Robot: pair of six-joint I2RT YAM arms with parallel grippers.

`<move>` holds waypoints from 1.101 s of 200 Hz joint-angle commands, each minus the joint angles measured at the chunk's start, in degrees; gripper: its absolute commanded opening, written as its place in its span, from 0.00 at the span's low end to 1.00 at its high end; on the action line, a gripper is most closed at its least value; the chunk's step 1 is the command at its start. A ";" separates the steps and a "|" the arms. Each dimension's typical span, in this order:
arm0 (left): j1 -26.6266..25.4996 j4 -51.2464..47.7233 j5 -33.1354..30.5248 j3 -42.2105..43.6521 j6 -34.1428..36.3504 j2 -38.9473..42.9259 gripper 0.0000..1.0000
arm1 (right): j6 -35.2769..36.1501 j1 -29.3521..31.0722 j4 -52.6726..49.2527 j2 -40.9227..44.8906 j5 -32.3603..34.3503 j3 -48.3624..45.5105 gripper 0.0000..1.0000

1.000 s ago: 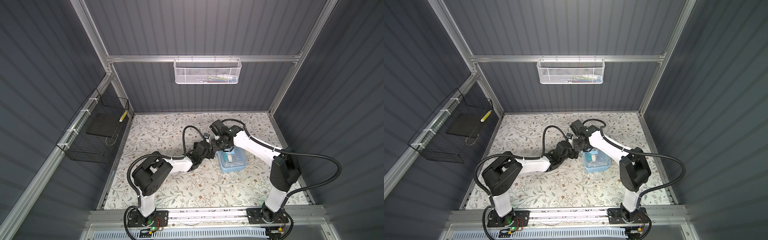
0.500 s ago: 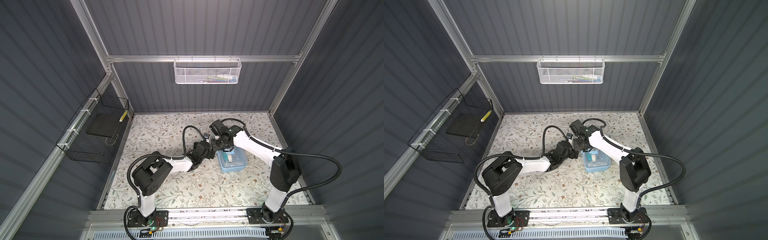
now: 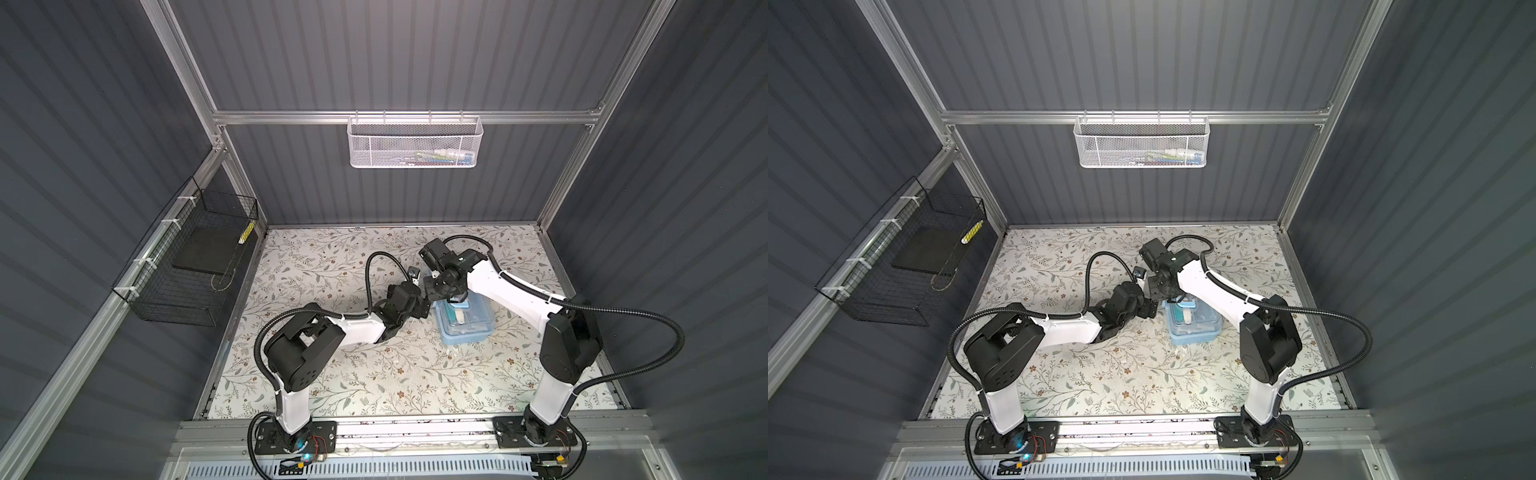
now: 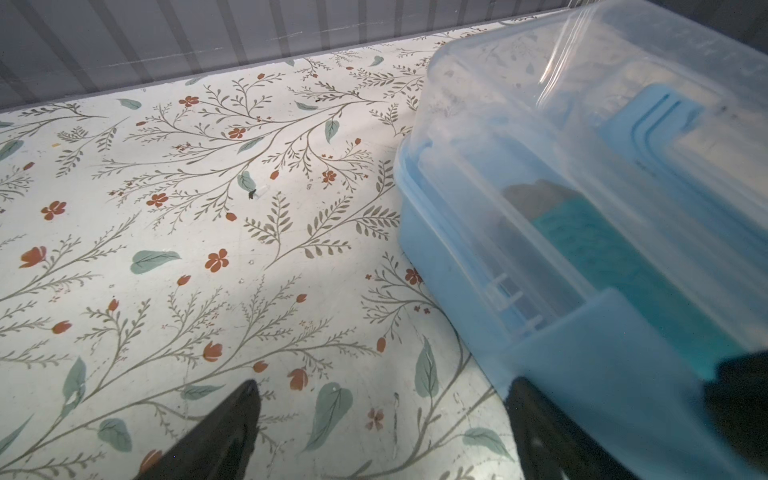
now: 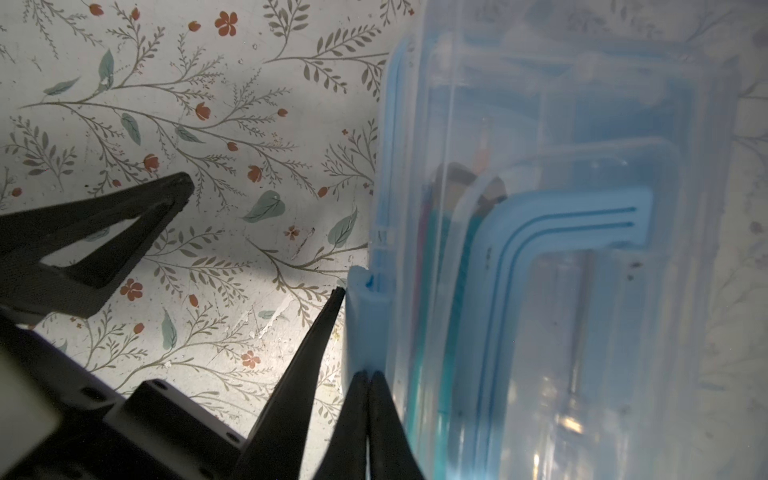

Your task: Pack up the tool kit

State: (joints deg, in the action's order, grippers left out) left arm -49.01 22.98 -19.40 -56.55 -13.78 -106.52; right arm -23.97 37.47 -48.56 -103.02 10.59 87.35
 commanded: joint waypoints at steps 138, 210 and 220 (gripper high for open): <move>-0.41 0.63 2.73 -2.16 -1.02 -0.90 0.94 | -0.12 -0.25 -2.99 -3.05 1.82 1.25 0.04; -0.45 0.42 2.81 -2.44 -1.42 -1.60 0.94 | -0.29 -0.24 -2.62 -3.49 2.83 0.80 0.04; -0.41 0.51 2.91 -2.53 -1.43 -1.76 0.94 | -0.29 -0.20 -2.58 -3.57 2.99 0.80 0.04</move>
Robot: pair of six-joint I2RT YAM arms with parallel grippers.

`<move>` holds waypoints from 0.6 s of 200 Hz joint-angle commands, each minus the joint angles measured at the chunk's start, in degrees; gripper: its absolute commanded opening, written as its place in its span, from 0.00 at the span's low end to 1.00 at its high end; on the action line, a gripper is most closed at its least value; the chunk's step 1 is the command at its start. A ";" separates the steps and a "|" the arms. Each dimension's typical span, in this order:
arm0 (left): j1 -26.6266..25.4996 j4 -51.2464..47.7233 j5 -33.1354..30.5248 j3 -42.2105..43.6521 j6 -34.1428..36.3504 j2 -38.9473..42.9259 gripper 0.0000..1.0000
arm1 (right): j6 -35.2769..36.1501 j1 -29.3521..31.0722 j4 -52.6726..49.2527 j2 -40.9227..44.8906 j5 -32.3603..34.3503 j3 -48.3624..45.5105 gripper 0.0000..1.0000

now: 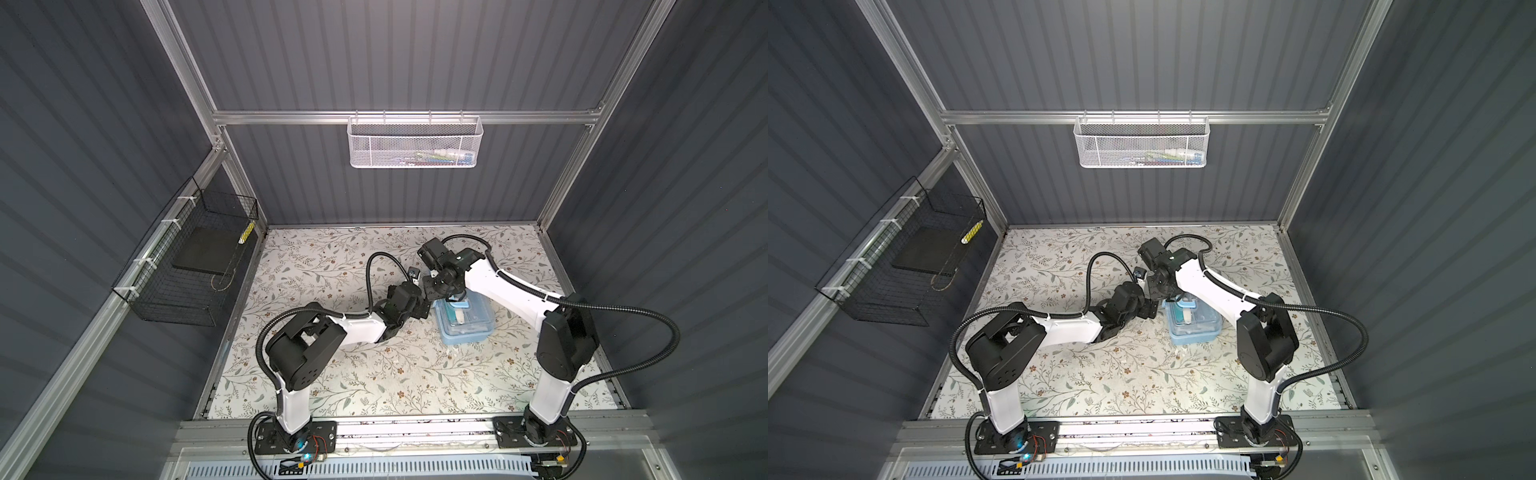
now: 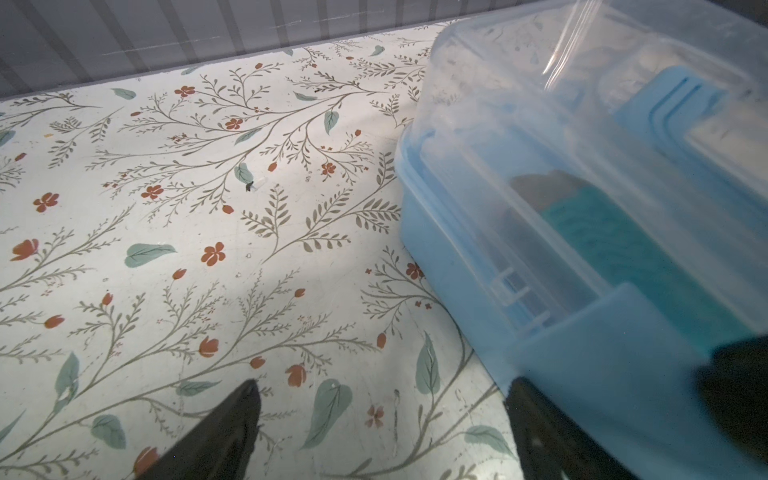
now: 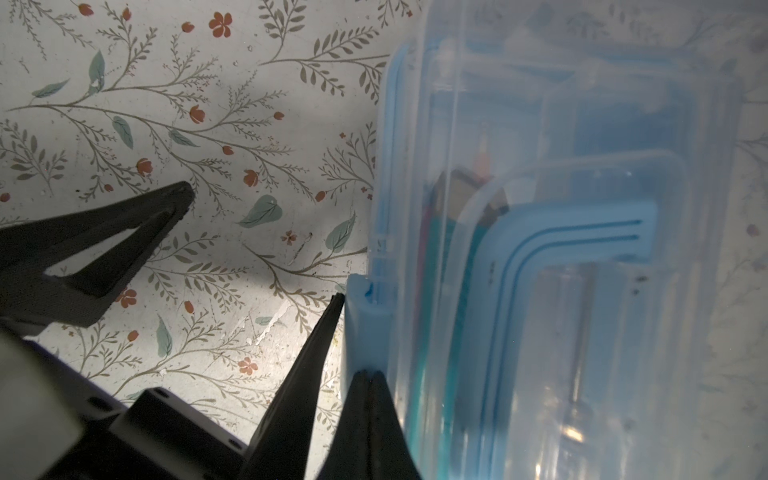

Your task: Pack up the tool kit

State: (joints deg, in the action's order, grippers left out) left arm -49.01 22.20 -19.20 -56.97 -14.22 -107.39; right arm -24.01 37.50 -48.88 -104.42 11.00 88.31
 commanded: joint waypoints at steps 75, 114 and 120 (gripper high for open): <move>-0.39 1.29 2.55 -1.49 -1.02 -0.24 0.94 | -0.42 0.17 -1.81 -2.45 1.38 -0.51 0.04; -0.42 0.84 2.14 -1.17 -0.63 0.53 0.94 | -0.59 0.44 -1.74 -2.61 0.71 -0.54 0.04; -0.46 0.88 2.15 -1.06 -0.47 0.64 0.94 | -0.68 0.51 -1.66 -2.62 0.64 -0.60 0.04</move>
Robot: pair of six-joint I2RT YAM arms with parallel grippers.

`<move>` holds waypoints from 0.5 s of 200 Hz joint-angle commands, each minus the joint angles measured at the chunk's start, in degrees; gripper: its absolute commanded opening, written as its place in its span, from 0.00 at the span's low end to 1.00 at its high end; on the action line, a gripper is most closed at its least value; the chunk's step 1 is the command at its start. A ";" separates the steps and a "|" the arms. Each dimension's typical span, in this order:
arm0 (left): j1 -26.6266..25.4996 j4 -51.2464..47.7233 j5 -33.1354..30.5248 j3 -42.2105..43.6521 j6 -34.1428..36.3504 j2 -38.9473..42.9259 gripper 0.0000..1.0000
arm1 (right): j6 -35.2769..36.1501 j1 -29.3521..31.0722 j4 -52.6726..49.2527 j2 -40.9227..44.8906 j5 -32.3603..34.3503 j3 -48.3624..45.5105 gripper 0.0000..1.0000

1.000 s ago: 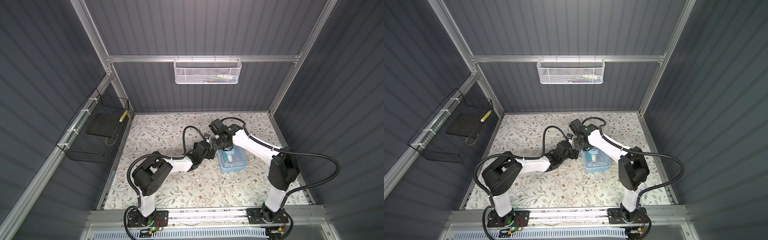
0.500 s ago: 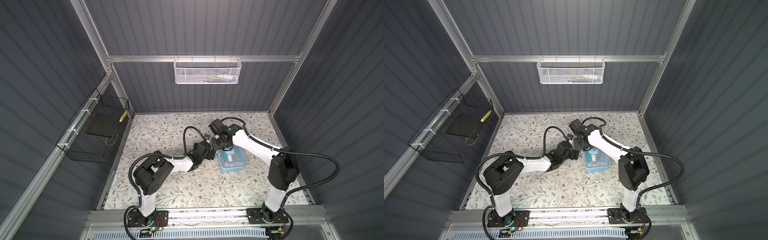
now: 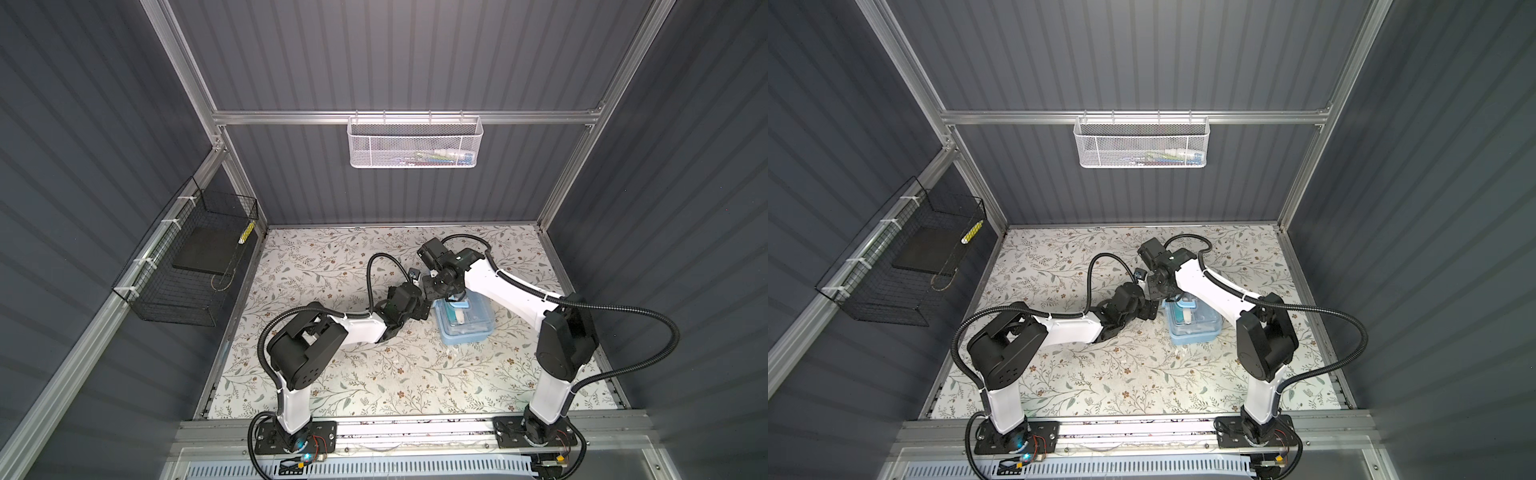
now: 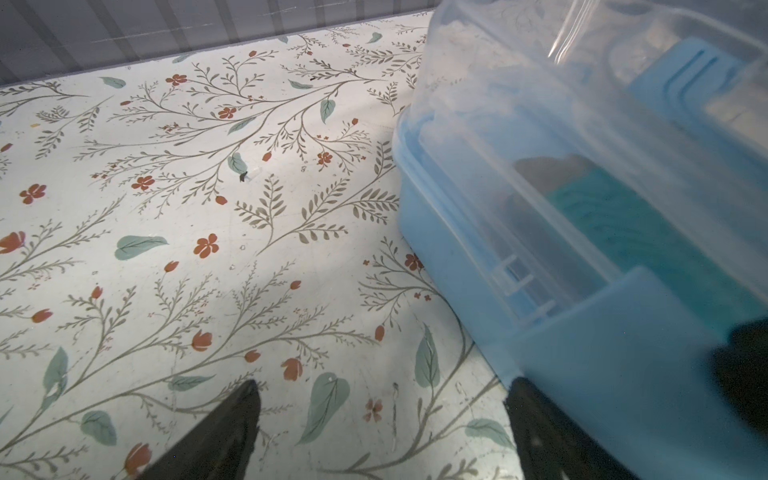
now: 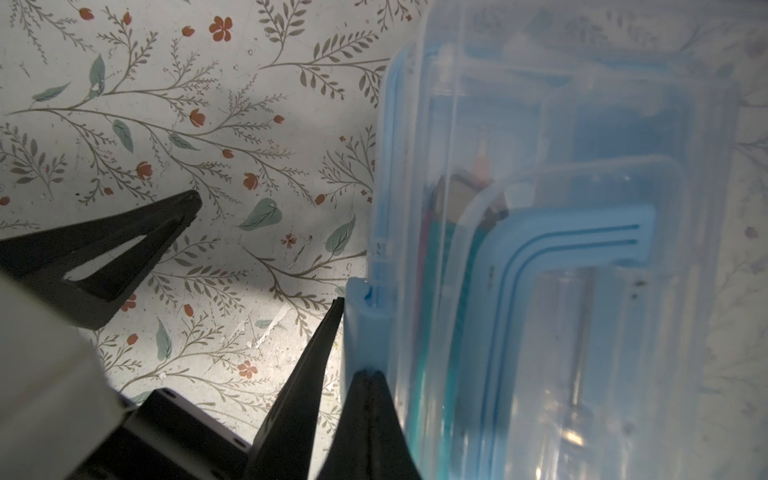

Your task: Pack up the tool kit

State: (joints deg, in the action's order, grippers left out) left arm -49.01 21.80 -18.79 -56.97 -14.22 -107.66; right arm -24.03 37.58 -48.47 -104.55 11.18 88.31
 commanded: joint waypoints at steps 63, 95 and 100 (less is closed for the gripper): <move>-0.45 0.81 0.98 -0.25 -0.15 1.60 0.94 | -0.75 0.65 -1.86 -2.61 0.16 -0.60 0.04; -0.44 0.70 0.97 -0.08 -0.20 1.60 0.94 | -0.83 0.67 -1.89 -2.75 0.12 -0.77 0.04; -0.45 0.73 0.90 -0.07 -0.17 1.58 0.94 | -0.84 0.73 -1.75 -2.75 0.01 -0.86 0.04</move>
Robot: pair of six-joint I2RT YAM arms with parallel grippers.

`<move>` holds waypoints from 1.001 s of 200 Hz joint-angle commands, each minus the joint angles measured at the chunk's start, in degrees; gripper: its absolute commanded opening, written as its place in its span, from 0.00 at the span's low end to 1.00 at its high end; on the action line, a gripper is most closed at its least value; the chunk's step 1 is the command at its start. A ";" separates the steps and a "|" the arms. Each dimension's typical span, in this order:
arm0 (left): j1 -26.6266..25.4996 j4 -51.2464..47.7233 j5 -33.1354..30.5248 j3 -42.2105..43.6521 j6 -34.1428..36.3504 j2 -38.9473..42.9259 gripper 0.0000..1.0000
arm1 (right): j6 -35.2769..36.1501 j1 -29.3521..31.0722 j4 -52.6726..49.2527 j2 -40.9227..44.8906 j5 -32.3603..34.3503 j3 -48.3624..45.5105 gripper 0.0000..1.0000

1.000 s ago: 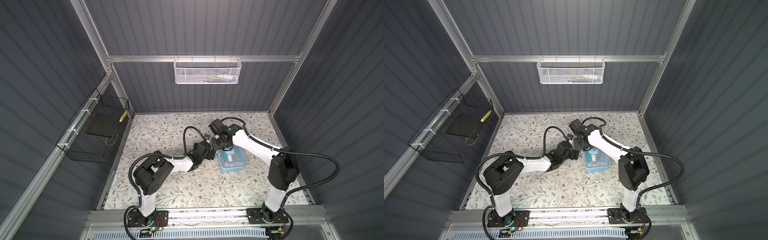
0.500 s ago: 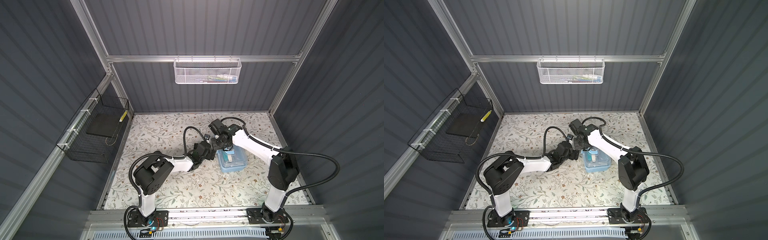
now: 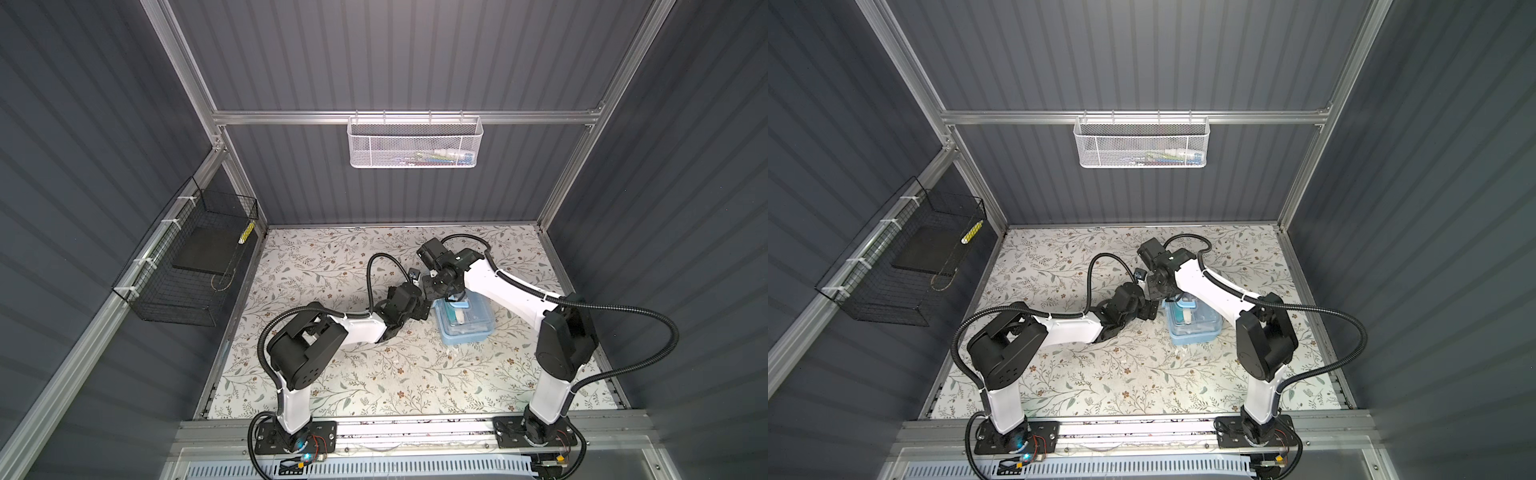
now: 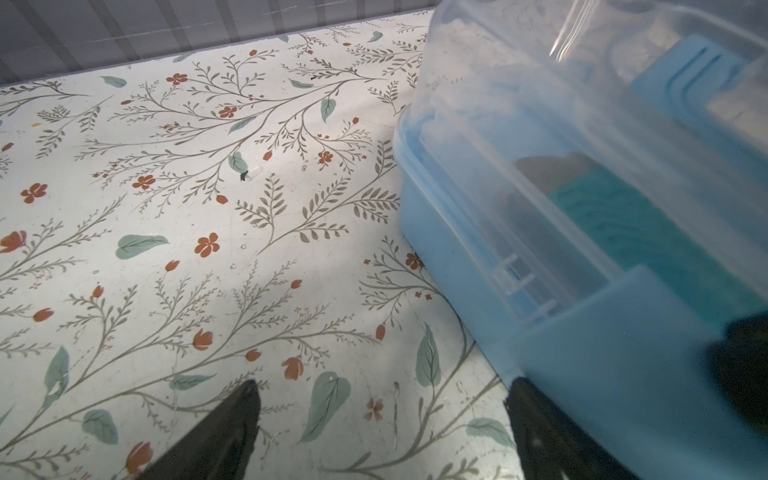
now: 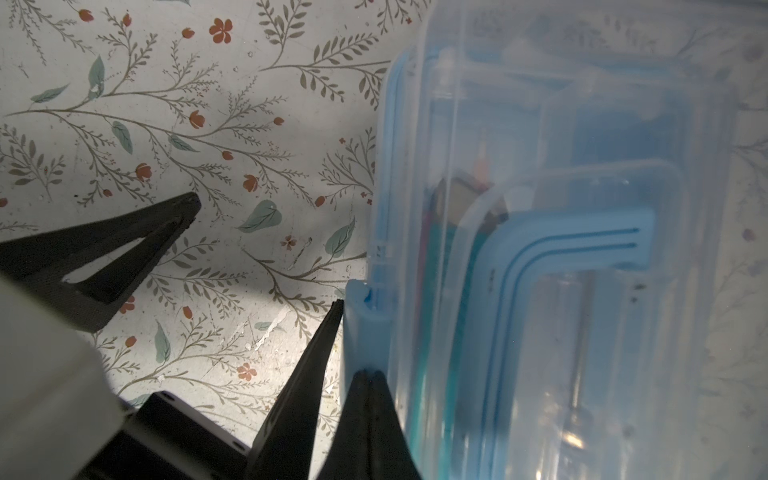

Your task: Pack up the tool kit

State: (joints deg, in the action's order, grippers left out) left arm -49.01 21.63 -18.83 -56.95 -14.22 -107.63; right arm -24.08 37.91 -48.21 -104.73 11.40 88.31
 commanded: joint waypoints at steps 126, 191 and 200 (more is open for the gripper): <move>-0.39 0.59 0.67 1.15 -0.37 2.28 0.94 | -1.41 1.11 -2.24 -2.93 0.26 -1.37 0.04; -0.42 0.71 0.93 0.61 -0.95 1.85 0.94 | -1.49 1.28 -2.47 -2.95 1.12 -1.21 0.05; -0.47 1.02 1.20 0.46 -1.08 1.67 0.94 | -1.46 1.29 -2.55 -2.95 1.34 -1.21 0.05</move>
State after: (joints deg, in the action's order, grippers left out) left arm -49.19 20.67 -18.92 -55.66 -14.24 -107.48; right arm -25.10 39.11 -48.47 -107.48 11.79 87.72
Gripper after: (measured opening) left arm 0.941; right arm 0.051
